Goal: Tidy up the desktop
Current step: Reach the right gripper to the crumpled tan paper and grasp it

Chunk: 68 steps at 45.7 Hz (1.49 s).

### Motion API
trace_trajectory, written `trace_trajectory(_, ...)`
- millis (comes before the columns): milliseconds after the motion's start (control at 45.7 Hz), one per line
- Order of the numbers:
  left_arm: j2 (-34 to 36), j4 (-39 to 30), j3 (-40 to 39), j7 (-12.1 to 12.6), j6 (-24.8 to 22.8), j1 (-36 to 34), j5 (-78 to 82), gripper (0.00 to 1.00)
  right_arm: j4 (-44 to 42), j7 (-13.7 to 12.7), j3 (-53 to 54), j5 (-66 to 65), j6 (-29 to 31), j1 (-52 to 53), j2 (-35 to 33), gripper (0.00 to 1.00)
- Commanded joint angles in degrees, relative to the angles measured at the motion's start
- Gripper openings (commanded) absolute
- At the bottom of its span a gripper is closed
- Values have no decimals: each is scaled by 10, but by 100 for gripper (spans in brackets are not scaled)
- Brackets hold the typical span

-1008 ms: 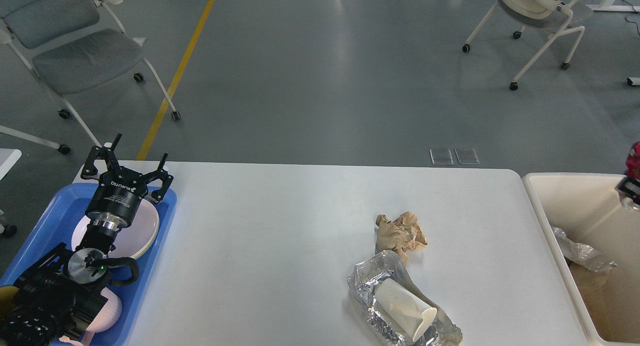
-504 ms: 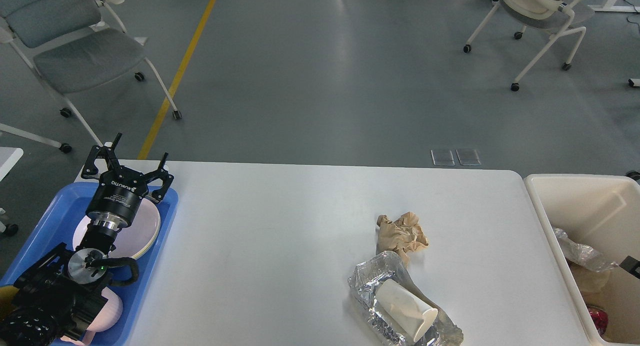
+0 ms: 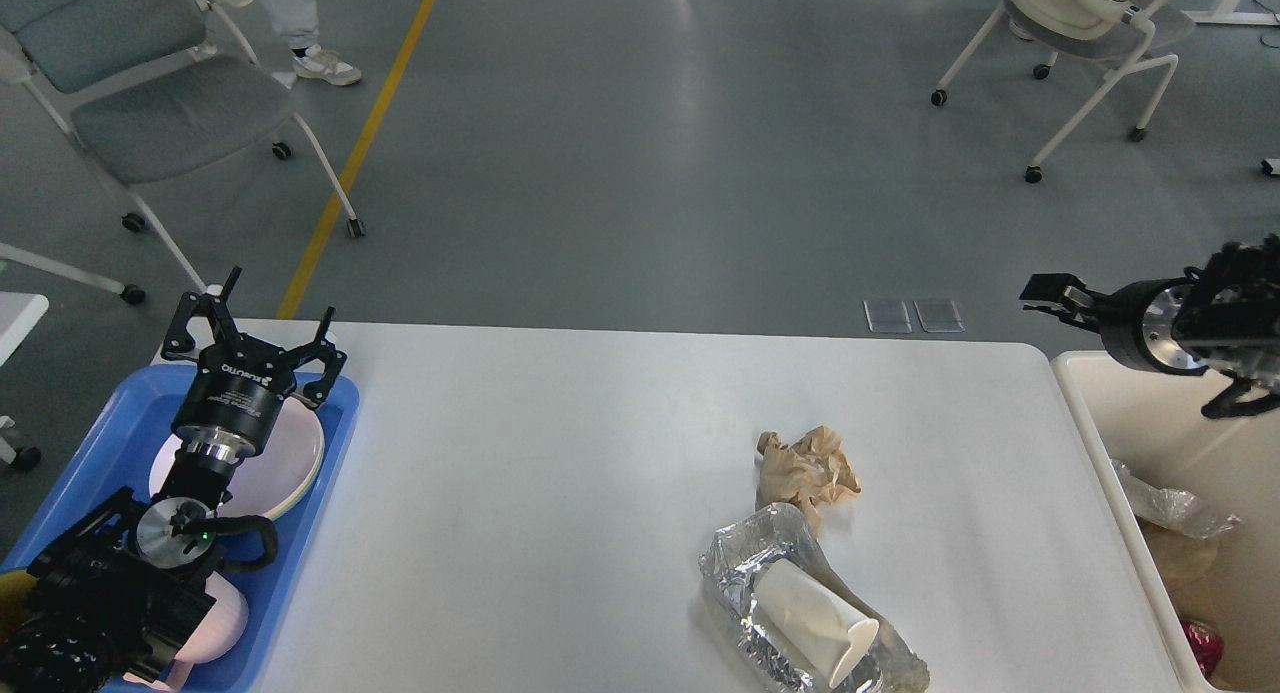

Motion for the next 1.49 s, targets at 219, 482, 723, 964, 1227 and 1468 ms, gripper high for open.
trace_trajectory(219, 0, 0, 0, 0, 0, 0, 0, 96, 27, 3, 35, 15, 385, 186, 178, 100)
trace_trajectory(482, 0, 0, 0, 0, 0, 0, 0, 96, -18, 0, 39, 30, 345, 58, 180, 100)
trace_trajectory(723, 0, 0, 0, 0, 0, 0, 0, 96, -89, 0, 38, 65, 137, -161, 184, 100)
trace_trajectory(964, 0, 0, 0, 0, 0, 0, 0, 96, -121, 0, 81, 65, 117, -215, 192, 100)
trace_trajectory(1227, 0, 0, 0, 0, 0, 0, 0, 96, -144, 0, 101, 65, 117, -221, 192, 100)
trace_trajectory(1468, 0, 0, 0, 0, 0, 0, 0, 96, -183, 0, 106, 65, 117, -263, 198, 100)
